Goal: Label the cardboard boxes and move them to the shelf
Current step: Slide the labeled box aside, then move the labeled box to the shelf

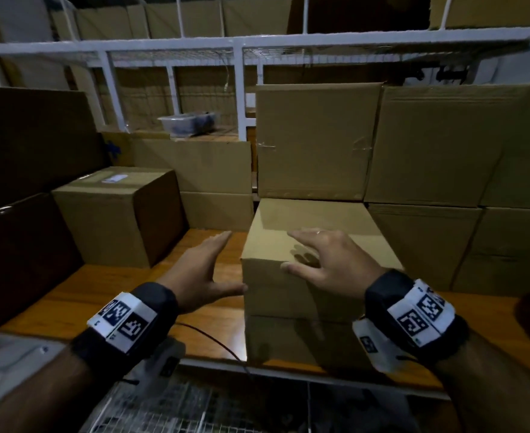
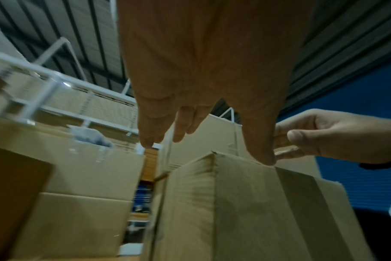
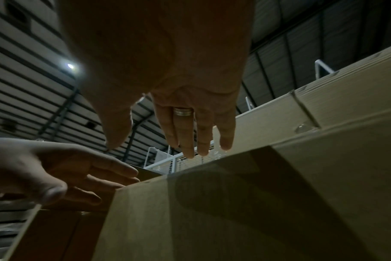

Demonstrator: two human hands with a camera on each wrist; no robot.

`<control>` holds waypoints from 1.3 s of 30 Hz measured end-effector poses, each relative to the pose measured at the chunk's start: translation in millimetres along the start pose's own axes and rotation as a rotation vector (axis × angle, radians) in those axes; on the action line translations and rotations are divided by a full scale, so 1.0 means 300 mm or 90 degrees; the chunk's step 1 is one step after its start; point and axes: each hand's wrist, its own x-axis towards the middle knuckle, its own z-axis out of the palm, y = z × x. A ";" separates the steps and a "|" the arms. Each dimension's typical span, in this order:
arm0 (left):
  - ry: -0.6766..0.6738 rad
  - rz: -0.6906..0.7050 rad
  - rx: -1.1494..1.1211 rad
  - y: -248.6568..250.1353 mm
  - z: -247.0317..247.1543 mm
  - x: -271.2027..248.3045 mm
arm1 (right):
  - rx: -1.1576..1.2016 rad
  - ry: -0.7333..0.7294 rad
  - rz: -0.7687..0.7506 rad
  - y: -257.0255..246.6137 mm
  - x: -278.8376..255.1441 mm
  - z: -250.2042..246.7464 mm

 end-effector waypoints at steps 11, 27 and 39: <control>0.070 -0.180 0.064 -0.163 -0.069 -0.201 | 0.041 -0.034 -0.124 -0.253 0.127 0.164; 0.100 -0.217 0.065 -0.796 -0.337 -0.091 | 0.043 0.035 -0.067 -0.680 0.619 0.455; 0.149 -0.275 0.057 -1.202 -0.495 0.292 | -0.010 0.009 0.057 -0.714 1.106 0.636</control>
